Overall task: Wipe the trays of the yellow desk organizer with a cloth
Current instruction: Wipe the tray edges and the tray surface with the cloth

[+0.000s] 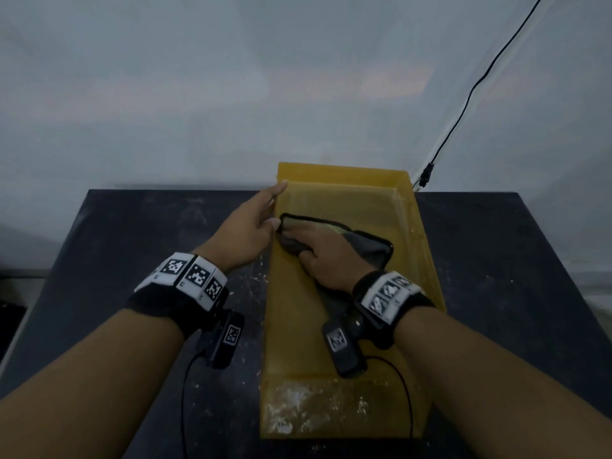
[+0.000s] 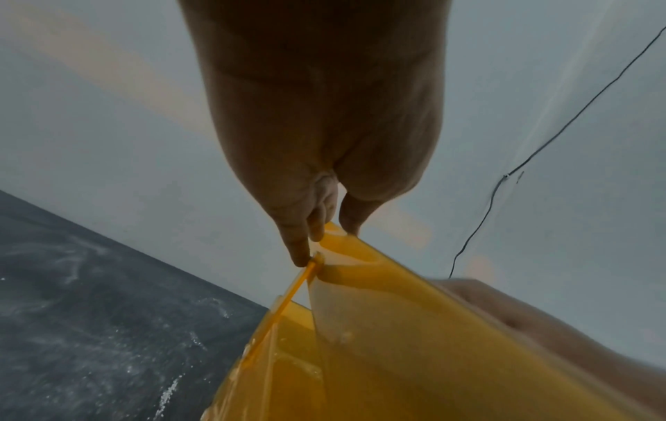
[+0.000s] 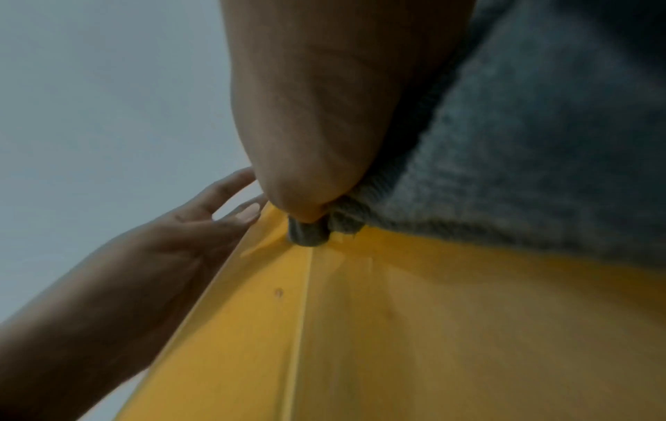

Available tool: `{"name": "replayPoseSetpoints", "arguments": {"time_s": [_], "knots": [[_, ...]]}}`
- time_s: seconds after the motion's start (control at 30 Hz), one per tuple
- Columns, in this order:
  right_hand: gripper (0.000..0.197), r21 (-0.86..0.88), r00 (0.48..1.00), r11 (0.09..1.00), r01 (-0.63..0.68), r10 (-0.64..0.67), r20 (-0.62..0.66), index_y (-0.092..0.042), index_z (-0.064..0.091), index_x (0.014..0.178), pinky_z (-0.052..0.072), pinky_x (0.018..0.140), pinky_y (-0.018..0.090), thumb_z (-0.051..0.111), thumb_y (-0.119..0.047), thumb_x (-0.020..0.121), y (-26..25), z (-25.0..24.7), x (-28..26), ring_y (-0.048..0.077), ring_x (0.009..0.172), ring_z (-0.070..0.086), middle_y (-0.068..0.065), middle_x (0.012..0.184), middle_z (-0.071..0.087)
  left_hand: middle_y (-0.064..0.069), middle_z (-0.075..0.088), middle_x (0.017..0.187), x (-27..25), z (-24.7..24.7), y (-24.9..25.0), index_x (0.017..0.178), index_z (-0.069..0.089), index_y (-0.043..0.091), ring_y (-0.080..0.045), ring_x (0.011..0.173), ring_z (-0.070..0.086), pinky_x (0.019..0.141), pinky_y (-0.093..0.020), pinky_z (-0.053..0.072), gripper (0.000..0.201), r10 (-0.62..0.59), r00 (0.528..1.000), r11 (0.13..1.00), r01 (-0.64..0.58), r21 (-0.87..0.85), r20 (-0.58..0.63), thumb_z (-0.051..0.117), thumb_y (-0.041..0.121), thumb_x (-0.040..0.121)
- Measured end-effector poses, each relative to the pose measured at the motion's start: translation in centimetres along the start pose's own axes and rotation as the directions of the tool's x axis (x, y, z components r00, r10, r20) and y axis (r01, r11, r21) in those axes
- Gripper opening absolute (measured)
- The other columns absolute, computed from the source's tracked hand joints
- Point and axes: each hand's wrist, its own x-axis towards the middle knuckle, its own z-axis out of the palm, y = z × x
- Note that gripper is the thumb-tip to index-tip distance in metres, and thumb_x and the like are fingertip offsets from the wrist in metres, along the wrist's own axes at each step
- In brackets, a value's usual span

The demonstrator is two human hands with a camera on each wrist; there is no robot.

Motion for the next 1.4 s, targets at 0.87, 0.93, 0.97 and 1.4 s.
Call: {"name": "replayPoseSetpoints", "arguments": {"time_s": [0.87,0.93,0.97,1.4], "knots": [[0.045,0.626,0.972,0.751,-0.211,0.23,0.051,-0.02,0.074,0.103,0.054,0.078,0.025,0.04,0.008,0.092,-4.8,0.9,-16.0,0.018,0.1,0.067,0.003,0.104,0.073,0.011,0.05,0.137,-11.7,3.7,2.7,0.129,0.061,0.029,-0.005,0.129,0.045,0.105,-0.029,0.04,0.032,0.197,0.961,0.961,-0.15,0.234,-0.196,0.056,0.02,0.098],[0.044,0.875,0.946,0.438,-0.207,0.317,0.065,-0.013,0.069,0.107,0.054,0.071,0.025,0.035,0.01,0.09,-5.2,-0.3,-14.9,0.019,0.09,0.066,0.008,0.099,0.071,0.014,0.056,0.134,-11.9,3.9,4.2,0.129,0.061,0.032,-0.005,0.128,0.049,0.108,-0.037,0.04,0.03,0.124,0.992,0.991,-0.122,0.06,-0.037,0.052,0.031,0.101],[0.044,0.931,0.945,0.319,-0.177,0.321,0.07,-0.011,0.067,0.109,0.054,0.072,0.027,0.033,0.01,0.09,-5.3,-0.9,-14.6,0.021,0.088,0.065,0.011,0.098,0.07,0.012,0.059,0.134,-11.9,4.0,5.0,0.13,0.061,0.03,-0.007,0.128,0.051,0.109,-0.039,0.04,0.033,0.073,0.993,0.996,-0.067,-0.066,0.093,0.047,0.037,0.102],[0.037,0.323,0.849,0.946,-0.036,0.2,-0.489,-0.027,0.061,0.108,0.052,0.082,0.018,0.074,-0.01,0.078,-1.8,-3.7,-14.2,0.005,0.1,0.059,-0.007,0.109,0.06,-0.019,0.07,0.114,-7.4,4.9,8.1,0.12,0.063,0.0,-0.036,0.103,0.068,0.085,-0.046,0.057,0.037,-0.518,0.855,0.548,0.364,-0.753,0.037,0.058,0.03,0.098]]}}
